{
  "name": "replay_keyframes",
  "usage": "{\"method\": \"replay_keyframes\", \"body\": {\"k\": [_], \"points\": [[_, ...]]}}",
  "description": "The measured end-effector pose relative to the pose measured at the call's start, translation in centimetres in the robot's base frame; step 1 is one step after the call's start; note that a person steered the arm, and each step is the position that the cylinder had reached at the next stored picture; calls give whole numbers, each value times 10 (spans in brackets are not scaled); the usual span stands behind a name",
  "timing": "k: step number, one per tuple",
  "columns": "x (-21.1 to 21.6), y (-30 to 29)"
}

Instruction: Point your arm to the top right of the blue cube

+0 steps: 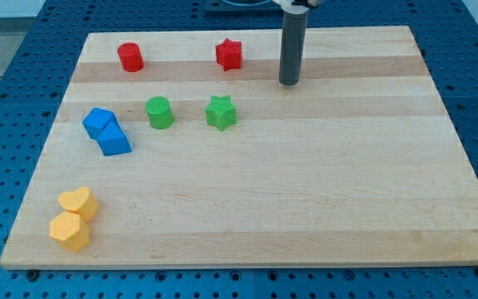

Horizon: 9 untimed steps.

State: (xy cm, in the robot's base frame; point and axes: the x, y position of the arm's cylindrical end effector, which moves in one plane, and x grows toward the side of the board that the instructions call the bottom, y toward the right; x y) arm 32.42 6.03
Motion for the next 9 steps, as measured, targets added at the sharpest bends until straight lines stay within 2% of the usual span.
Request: {"method": "replay_keyframes", "body": {"k": [1, 4, 6, 9], "points": [[0, -9], [14, -137], [15, -148], [23, -206]]}}
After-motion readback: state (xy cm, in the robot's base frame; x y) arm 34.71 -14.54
